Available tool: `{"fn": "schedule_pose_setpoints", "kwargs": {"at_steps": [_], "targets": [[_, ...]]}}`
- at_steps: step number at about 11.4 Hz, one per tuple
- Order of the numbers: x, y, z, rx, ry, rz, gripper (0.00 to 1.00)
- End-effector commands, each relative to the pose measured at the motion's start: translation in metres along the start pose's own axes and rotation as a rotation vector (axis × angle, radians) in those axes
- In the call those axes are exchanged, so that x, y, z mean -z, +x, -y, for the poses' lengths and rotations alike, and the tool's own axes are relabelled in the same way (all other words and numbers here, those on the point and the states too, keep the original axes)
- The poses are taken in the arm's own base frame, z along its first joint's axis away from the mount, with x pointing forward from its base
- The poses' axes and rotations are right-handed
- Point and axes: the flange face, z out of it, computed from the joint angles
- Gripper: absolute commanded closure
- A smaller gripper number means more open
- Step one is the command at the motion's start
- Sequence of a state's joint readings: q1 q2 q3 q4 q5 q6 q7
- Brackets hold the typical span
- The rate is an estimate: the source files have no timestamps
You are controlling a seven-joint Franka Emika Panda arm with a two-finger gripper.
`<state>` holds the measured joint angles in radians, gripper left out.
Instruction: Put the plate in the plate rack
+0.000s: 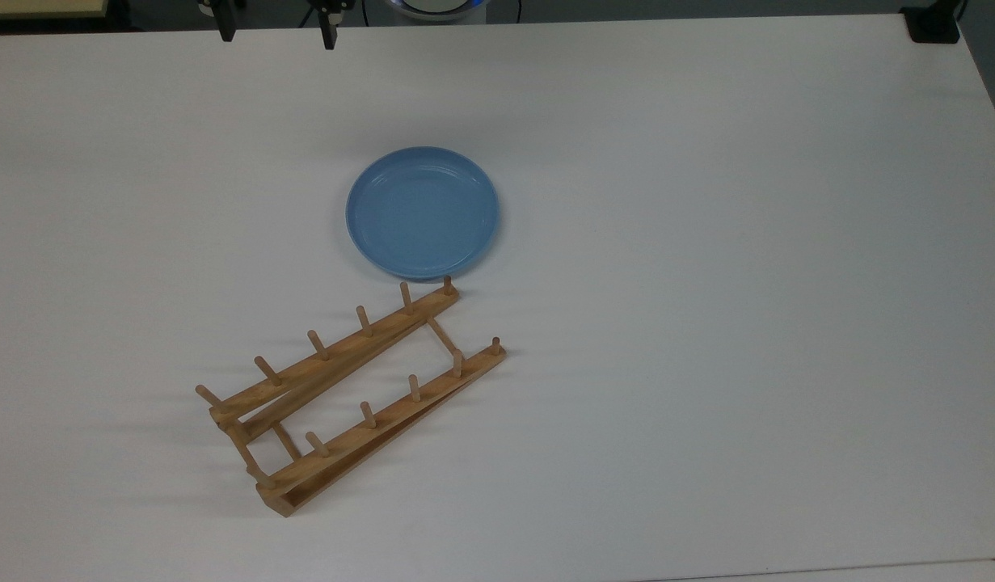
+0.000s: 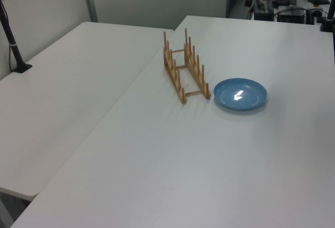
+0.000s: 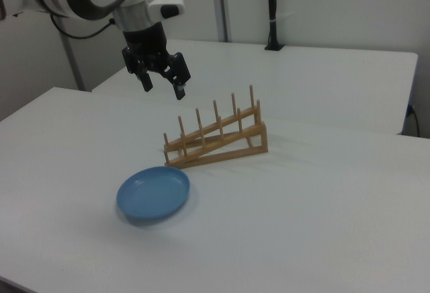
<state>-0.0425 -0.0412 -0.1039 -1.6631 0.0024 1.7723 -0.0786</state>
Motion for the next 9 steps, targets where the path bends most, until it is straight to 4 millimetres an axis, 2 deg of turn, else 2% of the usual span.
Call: {"fn": "schedule_pose_setpoints", "kwargs": {"at_steps": [1, 9], "targets": [[-0.0008, 0.0024, 0.0038, 0.008, -0.008, -0.002, 0.00], [-0.0036, 0.0016, 0.0083, 0.002, -0.006, 0.013, 0.00]]}}
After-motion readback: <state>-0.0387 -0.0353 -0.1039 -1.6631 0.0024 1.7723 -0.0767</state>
